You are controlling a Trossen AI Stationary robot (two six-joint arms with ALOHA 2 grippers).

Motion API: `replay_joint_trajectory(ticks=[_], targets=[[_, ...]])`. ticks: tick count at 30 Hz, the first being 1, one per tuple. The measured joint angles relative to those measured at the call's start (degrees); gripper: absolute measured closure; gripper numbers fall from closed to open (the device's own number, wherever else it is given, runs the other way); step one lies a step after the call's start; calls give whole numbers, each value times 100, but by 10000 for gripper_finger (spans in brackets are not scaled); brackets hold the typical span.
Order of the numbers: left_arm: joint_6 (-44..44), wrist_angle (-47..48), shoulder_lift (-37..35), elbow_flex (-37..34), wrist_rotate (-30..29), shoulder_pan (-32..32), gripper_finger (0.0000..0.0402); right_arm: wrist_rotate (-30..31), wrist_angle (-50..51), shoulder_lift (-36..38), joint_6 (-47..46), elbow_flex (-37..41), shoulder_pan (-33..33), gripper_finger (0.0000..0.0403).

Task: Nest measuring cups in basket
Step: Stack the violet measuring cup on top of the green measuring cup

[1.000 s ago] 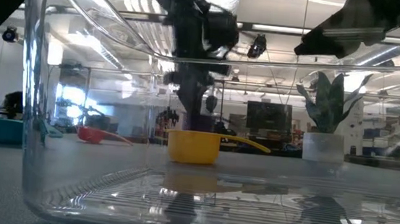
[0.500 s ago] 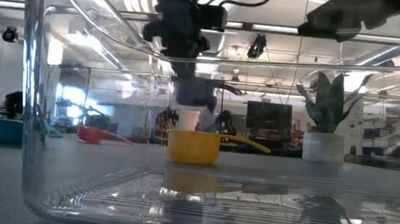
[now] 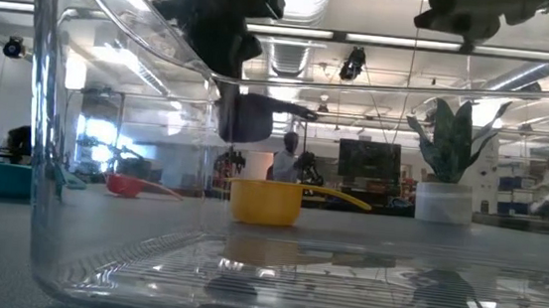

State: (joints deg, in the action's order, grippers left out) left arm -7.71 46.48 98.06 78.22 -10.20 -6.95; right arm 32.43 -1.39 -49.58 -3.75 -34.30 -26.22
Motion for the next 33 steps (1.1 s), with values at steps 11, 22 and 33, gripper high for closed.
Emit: replay_joint_trajectory(ticks=[11, 22, 33], targets=[[259, -109, -9, 77, -145, -648, 401, -380, -458, 4, 42, -2, 14, 172], [358, -348, -9, 76, -146, -872, 402, -413, -508, -315, -87, -2, 39, 172], [280, -550, -9, 79, -131, -952, 402, -861, -702, -226, 78, -290, 187, 172]])
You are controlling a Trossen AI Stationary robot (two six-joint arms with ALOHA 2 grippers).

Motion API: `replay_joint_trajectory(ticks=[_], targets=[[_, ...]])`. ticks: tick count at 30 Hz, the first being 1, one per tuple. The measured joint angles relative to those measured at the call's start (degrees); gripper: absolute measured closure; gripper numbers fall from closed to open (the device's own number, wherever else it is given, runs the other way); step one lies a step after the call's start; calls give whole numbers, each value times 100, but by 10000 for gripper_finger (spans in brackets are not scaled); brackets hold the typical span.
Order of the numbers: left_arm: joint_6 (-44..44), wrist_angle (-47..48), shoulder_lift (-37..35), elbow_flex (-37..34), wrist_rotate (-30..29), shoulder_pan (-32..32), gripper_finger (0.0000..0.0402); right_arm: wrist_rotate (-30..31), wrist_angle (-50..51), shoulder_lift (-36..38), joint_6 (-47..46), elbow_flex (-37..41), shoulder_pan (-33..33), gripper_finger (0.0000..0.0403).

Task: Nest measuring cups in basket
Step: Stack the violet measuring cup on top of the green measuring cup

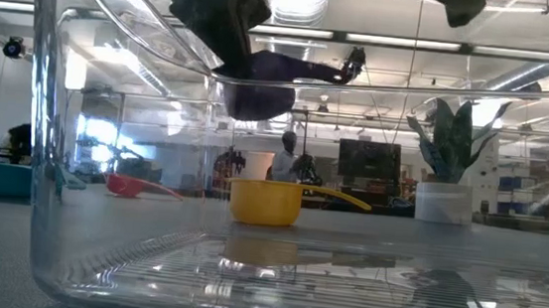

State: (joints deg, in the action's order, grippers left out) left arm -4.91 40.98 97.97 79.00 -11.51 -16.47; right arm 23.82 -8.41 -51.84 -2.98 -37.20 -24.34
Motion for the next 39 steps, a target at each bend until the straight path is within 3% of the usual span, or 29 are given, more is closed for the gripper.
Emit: replay_joint_trajectory(ticks=[10, 19, 32, 39], targets=[[-191, -235, 0, 4, 157, -39, 402, -1314, 226, -89, -86, -541, 280, 172], [-483, -758, 0, 4, 632, -89, 401, -914, 267, -89, -335, -571, 385, 172], [-859, -1160, 0, 4, 1081, -87, 401, -2109, 920, -465, -504, -1115, 1218, 172], [-1077, -1199, 0, 4, 1125, -98, 401, -2132, 1804, -1257, -380, -1780, 1240, 172]])
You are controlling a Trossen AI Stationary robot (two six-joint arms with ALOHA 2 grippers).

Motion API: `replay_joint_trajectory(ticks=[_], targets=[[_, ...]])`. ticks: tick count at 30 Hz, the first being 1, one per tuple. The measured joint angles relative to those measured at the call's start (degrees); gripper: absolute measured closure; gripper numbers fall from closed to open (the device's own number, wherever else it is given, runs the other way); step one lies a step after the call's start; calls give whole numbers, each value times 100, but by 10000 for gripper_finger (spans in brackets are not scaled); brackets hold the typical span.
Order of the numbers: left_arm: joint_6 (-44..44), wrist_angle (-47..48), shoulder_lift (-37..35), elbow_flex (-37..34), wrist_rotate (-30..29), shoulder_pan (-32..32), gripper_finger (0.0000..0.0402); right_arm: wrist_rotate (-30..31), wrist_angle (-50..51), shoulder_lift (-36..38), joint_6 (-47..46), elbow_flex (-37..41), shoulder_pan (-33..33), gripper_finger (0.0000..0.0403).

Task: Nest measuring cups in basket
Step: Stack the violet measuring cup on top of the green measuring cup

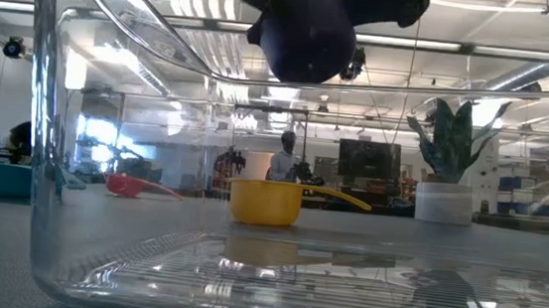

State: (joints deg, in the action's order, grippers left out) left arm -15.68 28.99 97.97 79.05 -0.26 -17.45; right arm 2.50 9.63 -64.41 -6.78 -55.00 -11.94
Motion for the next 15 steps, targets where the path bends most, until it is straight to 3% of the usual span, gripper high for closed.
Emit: replay_joint_trajectory(ticks=[5, 15], targets=[[1, 80, 0, 0, 127, 0, 401, -113, 658, -556, -79, -562, 0, 156], [118, 246, 0, 0, -57, 2, 401, -250, 1860, -1547, -416, -1468, -15, 82]])
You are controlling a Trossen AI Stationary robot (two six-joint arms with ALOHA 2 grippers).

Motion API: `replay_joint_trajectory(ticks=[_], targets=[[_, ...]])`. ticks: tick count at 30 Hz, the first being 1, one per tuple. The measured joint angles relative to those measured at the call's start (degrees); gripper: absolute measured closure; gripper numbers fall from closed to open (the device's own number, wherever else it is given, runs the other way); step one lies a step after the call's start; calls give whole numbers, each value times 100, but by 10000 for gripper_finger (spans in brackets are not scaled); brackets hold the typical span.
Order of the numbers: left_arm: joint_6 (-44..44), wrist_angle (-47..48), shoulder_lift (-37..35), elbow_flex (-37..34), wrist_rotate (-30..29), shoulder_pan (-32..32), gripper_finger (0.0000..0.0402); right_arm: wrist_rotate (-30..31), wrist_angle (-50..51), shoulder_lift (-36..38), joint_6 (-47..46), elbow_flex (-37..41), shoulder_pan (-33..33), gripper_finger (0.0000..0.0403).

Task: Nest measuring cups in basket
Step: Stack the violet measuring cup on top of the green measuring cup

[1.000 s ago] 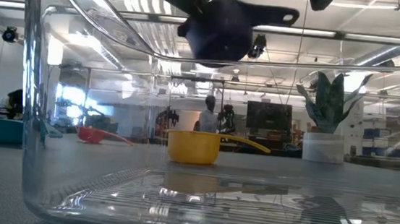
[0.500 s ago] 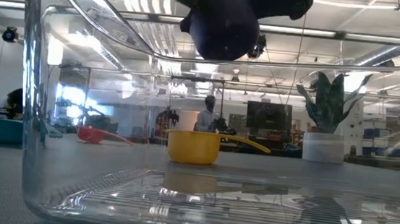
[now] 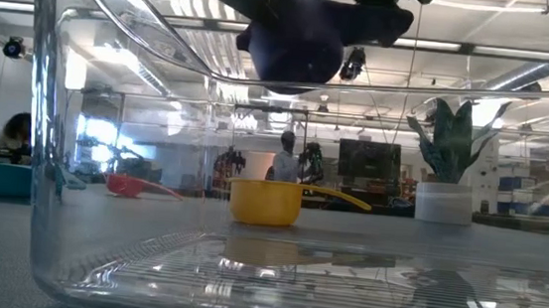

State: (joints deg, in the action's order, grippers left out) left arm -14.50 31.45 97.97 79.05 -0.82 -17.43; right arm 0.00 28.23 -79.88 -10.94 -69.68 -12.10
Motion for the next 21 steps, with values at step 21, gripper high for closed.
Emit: replay_joint_trajectory(ticks=[21], targets=[[0, 53, 2, 0, -124, 0, 401, -139, 197, -308, -46, -68, 0, 121]])
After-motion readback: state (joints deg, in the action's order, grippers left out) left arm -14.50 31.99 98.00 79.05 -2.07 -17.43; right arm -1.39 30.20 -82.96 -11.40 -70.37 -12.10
